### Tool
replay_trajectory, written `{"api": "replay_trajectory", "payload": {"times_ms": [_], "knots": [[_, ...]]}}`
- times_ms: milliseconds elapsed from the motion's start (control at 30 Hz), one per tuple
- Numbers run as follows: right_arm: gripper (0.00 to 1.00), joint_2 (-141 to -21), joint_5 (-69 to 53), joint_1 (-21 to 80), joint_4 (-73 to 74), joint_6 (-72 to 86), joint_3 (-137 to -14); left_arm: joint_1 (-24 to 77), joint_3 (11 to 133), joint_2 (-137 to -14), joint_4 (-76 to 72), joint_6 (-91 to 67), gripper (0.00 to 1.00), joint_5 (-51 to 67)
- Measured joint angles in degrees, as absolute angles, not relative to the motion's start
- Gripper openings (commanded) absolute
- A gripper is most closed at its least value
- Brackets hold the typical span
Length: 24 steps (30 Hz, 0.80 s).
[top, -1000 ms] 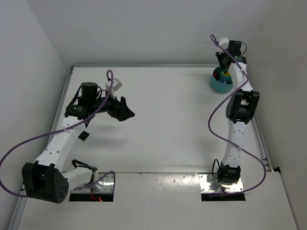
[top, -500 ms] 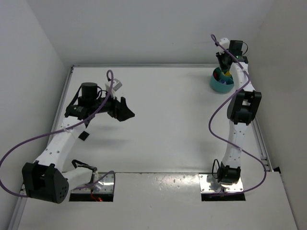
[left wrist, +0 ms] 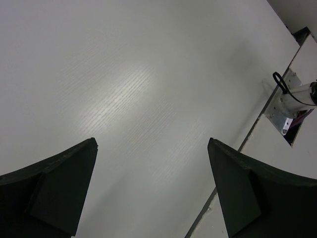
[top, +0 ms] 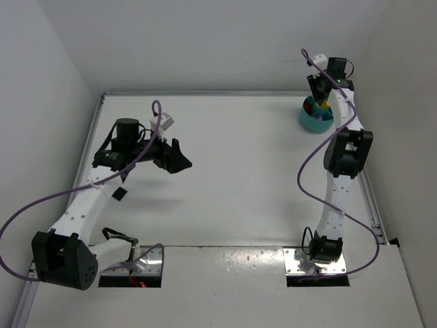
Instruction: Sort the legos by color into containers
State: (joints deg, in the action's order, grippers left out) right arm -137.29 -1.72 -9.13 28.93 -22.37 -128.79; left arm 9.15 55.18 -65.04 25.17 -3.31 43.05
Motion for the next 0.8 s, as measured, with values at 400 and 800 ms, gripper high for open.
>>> {"api": "replay_trajectory", "payload": {"times_ms": [400, 800], "knots": [[0.54, -137.1, -1.9, -9.1, 29.3, -20.3, -128.8, 7.6, 53.1, -62.2, 23.2, -6.1, 1.0, 38.9], [0.74, -124.0, -14.2, -7.6, 35.7, -14.5, -124.7, 3.7, 64.7, -69.7, 38.7, 6.5, 1.0, 10.6]]}}
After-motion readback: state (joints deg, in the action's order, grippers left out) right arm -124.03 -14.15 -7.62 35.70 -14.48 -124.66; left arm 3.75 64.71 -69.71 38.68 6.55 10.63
